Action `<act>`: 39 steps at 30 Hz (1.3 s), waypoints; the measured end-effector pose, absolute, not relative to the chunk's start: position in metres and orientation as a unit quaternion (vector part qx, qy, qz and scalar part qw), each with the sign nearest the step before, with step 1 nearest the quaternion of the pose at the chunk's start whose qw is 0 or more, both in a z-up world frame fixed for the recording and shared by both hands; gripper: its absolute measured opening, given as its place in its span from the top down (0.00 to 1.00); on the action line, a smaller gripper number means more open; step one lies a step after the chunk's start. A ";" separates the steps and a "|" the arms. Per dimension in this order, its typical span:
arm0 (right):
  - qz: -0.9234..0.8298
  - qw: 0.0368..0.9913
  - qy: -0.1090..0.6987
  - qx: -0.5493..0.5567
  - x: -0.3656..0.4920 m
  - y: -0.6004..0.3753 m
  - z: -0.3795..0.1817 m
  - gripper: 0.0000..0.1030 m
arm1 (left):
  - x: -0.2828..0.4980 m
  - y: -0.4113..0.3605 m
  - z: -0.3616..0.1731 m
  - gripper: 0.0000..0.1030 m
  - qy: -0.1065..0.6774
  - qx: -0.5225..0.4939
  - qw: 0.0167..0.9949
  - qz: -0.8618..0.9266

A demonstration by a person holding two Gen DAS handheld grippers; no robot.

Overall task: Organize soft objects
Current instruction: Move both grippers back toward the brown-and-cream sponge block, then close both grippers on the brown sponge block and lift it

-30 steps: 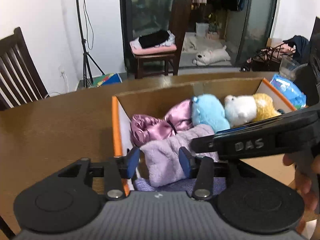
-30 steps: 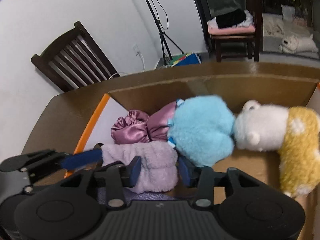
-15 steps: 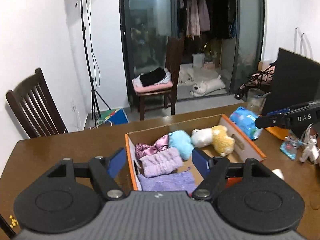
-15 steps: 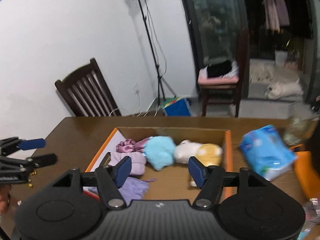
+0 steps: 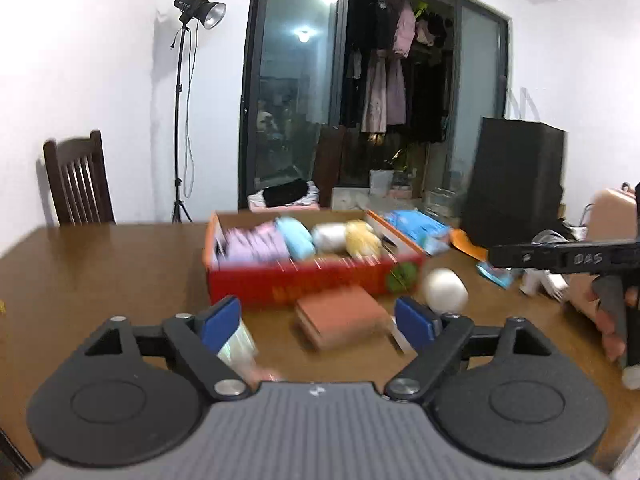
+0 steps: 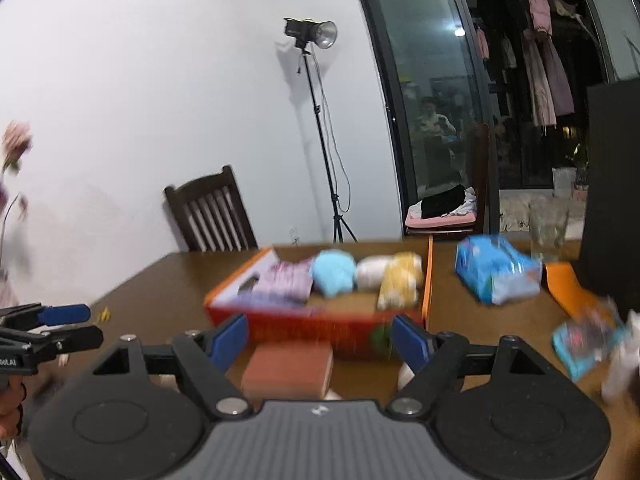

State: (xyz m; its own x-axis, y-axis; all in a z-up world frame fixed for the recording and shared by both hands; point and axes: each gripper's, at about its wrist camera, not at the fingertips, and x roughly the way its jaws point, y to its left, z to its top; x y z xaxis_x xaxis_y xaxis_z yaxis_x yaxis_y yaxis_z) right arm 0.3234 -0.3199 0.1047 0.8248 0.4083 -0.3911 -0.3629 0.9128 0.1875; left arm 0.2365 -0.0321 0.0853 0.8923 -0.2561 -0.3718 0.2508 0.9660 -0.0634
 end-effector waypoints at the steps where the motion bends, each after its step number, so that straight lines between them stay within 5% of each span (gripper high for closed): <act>1: 0.200 0.955 0.214 0.049 0.310 -0.320 0.095 0.24 | 0.228 -0.033 0.075 0.13 0.196 -0.011 0.972 -0.131; 7: 0.215 0.941 0.249 0.083 0.240 -0.317 0.034 0.25 | 0.193 -0.040 0.035 0.12 0.251 -0.011 0.959 -0.129; 12: 0.236 0.930 0.267 0.091 0.225 -0.298 0.012 0.58 | 0.199 -0.040 0.032 0.12 0.249 -0.016 0.959 -0.133; 14: 0.244 0.927 0.273 0.087 0.221 -0.289 0.006 0.62 | 0.202 -0.043 0.031 0.12 0.248 -0.016 0.959 -0.139; 20: 0.249 0.920 0.292 0.084 0.232 -0.271 -0.006 0.63 | 0.216 -0.046 0.018 0.12 0.269 -0.021 0.954 -0.132; 23: 0.174 0.947 0.259 0.074 0.238 -0.271 -0.004 0.50 | 0.230 -0.043 0.019 0.12 0.267 -0.032 0.954 -0.133; 26: 0.131 0.960 0.229 0.088 0.247 -0.279 0.005 0.49 | 0.256 -0.041 0.024 0.13 0.259 -0.055 0.954 -0.143; 32: 0.196 0.954 0.208 0.089 0.309 -0.273 0.039 0.51 | 0.359 -0.048 0.030 0.38 0.284 -0.084 0.943 -0.154; 37: 0.209 0.934 0.274 0.091 0.404 -0.258 0.032 0.54 | 0.436 -0.047 0.008 0.49 0.334 -0.113 0.927 -0.131; 39: 0.207 0.926 0.301 0.097 0.430 -0.254 0.020 0.58 | 0.444 -0.042 -0.003 0.63 0.350 -0.146 0.915 -0.139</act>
